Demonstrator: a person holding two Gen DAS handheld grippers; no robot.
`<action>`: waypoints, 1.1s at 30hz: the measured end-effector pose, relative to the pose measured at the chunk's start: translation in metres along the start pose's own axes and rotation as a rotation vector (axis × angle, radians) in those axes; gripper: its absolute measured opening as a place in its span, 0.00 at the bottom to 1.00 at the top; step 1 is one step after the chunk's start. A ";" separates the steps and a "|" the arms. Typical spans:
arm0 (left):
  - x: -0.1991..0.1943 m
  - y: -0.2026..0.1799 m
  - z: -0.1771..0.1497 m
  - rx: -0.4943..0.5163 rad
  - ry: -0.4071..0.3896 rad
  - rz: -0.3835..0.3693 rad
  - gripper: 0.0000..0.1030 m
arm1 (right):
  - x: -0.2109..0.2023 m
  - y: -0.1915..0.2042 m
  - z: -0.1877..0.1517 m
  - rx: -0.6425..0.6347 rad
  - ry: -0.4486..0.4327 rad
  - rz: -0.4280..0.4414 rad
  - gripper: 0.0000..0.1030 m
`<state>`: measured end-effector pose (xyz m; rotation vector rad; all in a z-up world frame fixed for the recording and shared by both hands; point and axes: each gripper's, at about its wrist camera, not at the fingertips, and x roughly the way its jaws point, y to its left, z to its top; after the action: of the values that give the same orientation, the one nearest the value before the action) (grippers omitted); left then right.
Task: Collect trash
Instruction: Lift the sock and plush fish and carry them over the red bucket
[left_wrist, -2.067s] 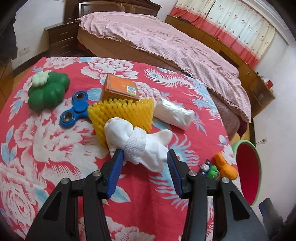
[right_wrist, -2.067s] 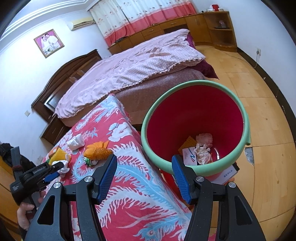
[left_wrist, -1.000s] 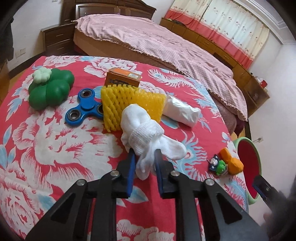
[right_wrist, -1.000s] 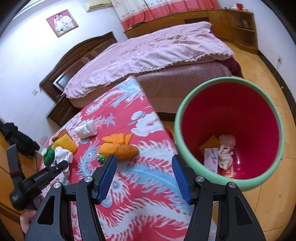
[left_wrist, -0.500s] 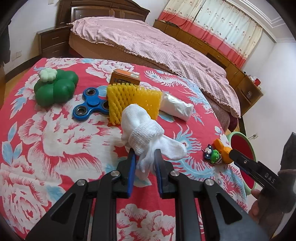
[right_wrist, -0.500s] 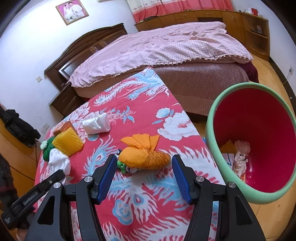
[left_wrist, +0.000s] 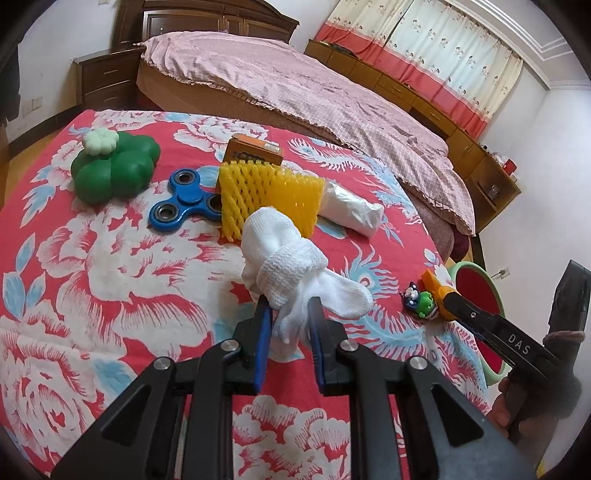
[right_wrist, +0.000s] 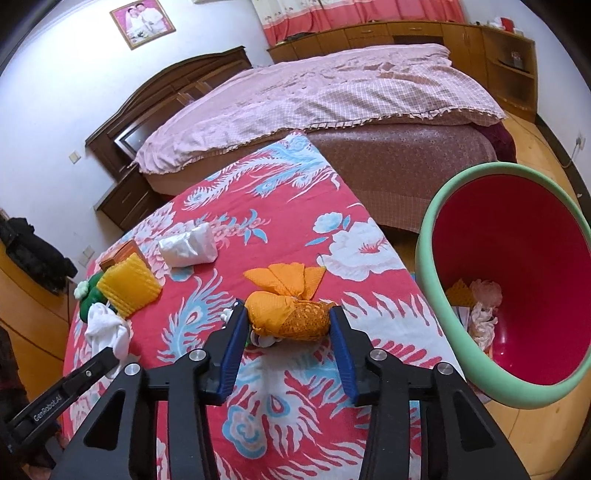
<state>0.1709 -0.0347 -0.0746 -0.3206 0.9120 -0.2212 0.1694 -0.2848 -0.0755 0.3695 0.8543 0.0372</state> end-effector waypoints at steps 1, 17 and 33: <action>0.000 -0.001 0.000 0.000 0.002 0.001 0.19 | -0.001 0.000 0.000 -0.002 -0.002 0.000 0.42; -0.029 -0.010 -0.010 0.011 -0.025 -0.022 0.18 | -0.059 0.018 -0.019 -0.012 -0.072 0.077 0.42; -0.074 -0.029 -0.028 0.046 -0.066 -0.054 0.19 | -0.121 0.016 -0.042 0.020 -0.163 0.130 0.42</action>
<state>0.1026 -0.0429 -0.0251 -0.3084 0.8328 -0.2794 0.0604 -0.2784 -0.0073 0.4402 0.6692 0.1180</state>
